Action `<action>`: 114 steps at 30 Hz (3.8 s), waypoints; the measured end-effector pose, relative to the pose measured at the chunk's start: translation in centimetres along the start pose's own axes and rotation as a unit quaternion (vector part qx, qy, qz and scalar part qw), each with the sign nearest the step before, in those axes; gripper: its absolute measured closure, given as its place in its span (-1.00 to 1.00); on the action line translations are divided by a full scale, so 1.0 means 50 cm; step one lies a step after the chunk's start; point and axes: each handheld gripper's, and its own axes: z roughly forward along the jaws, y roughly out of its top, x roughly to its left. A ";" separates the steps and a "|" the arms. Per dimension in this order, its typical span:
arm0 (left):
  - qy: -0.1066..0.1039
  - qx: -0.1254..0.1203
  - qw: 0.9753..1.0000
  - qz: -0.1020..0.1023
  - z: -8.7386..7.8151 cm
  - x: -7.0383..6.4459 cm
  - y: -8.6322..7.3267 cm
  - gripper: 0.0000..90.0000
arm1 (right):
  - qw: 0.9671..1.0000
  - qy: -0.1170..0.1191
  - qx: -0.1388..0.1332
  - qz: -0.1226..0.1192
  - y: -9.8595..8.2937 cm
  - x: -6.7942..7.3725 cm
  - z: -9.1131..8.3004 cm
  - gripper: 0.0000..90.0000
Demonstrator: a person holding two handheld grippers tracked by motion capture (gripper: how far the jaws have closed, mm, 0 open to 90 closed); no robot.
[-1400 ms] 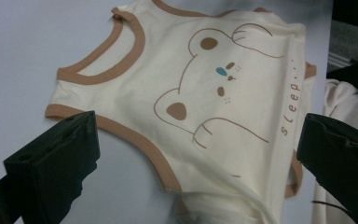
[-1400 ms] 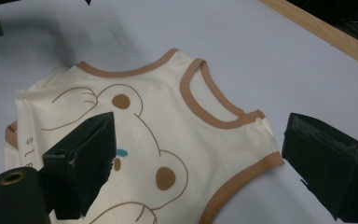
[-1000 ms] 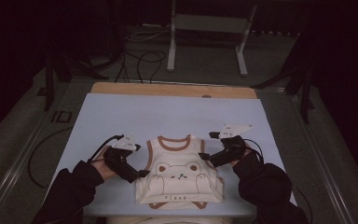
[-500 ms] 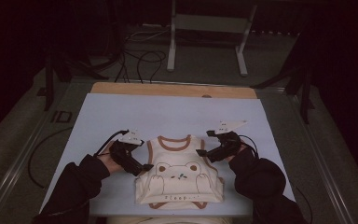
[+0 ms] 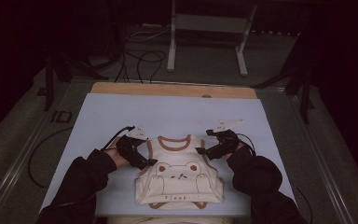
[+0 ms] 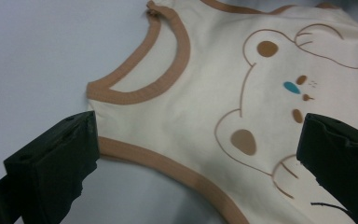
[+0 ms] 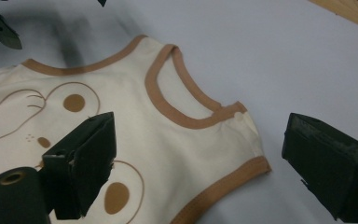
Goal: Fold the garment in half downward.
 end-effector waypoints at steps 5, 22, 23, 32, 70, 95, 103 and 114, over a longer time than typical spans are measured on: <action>0.011 -0.001 1.000 0.003 0.018 0.015 -0.002 -1.00 | 1.000 0.000 0.005 0.005 -0.007 -0.010 0.011 -0.78; 0.023 0.021 0.999 -0.033 0.059 0.071 -0.008 -0.97 | 0.999 -0.011 0.026 0.013 -0.024 -0.054 0.055 -0.45; 0.024 0.022 0.999 -0.036 0.062 0.074 -0.010 -0.94 | 0.999 -0.013 0.027 0.013 -0.026 -0.057 0.058 -0.44; 0.043 0.033 0.998 -0.041 0.075 0.088 -0.021 -0.65 | 0.999 -0.017 0.048 0.014 -0.034 -0.075 0.081 -0.20; 0.063 0.037 0.996 -0.042 0.094 0.082 -0.012 0.93 | 0.996 -0.012 0.091 -0.008 -0.032 -0.055 0.114 0.83; 0.055 -0.022 0.998 -0.013 0.005 0.059 0.049 0.94 | 0.997 -0.027 0.057 -0.039 0.017 -0.045 0.048 0.84; 0.063 -0.029 0.998 -0.001 -0.014 0.054 0.065 0.94 | 0.997 -0.036 0.043 -0.051 0.041 -0.040 0.029 0.84; 0.075 -0.049 0.996 0.016 -0.048 0.046 0.094 0.94 | 0.996 -0.048 0.022 -0.068 0.075 -0.040 -0.005 0.84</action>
